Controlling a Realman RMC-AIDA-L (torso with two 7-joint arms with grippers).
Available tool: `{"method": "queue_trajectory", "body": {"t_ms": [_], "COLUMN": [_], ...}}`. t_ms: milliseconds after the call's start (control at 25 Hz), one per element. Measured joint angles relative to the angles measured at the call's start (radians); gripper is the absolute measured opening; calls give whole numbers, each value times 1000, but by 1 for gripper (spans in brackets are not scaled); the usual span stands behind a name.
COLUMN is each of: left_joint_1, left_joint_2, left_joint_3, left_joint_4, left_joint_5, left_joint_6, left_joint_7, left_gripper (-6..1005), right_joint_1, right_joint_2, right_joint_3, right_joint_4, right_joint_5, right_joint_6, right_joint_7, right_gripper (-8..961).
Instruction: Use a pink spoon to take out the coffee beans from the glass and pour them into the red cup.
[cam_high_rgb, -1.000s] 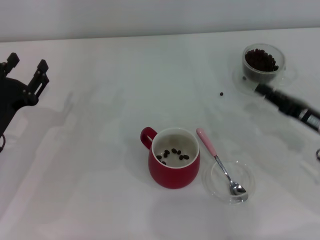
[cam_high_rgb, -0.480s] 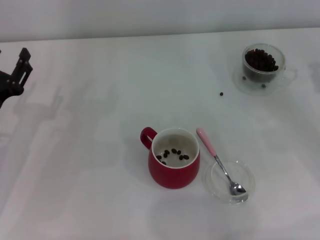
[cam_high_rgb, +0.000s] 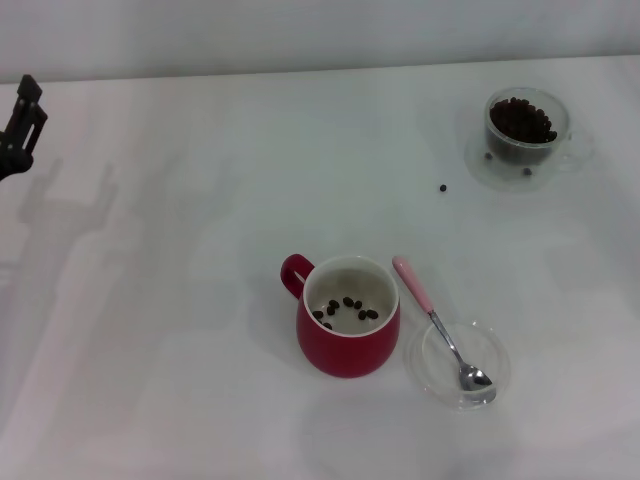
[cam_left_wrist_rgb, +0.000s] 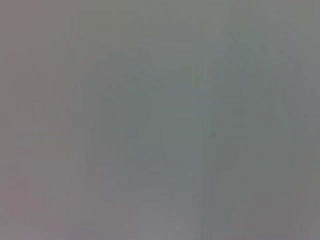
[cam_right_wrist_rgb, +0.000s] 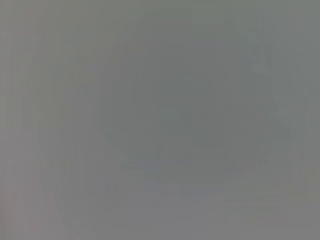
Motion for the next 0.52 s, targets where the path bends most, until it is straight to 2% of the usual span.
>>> {"method": "queue_trajectory", "body": {"t_ms": [280,520], "left_joint_1": [-4,7], "left_joint_2": [-2,-4], "left_joint_3": [0,4], "left_joint_4": [-18,-69], "left_joint_5": [4,4], "left_joint_6": [4,-1], "left_joint_7": [0,0], "left_gripper": [680,679], "right_joint_1": [0,-10], "right_joint_2": [-1,22], "right_joint_3": [-2,4], "right_joint_4": [-14,-25], "right_joint_5": [-2,1], "right_joint_6": [-5,-1], "right_joint_7": [-12,-62], "right_gripper": [203,203]}}
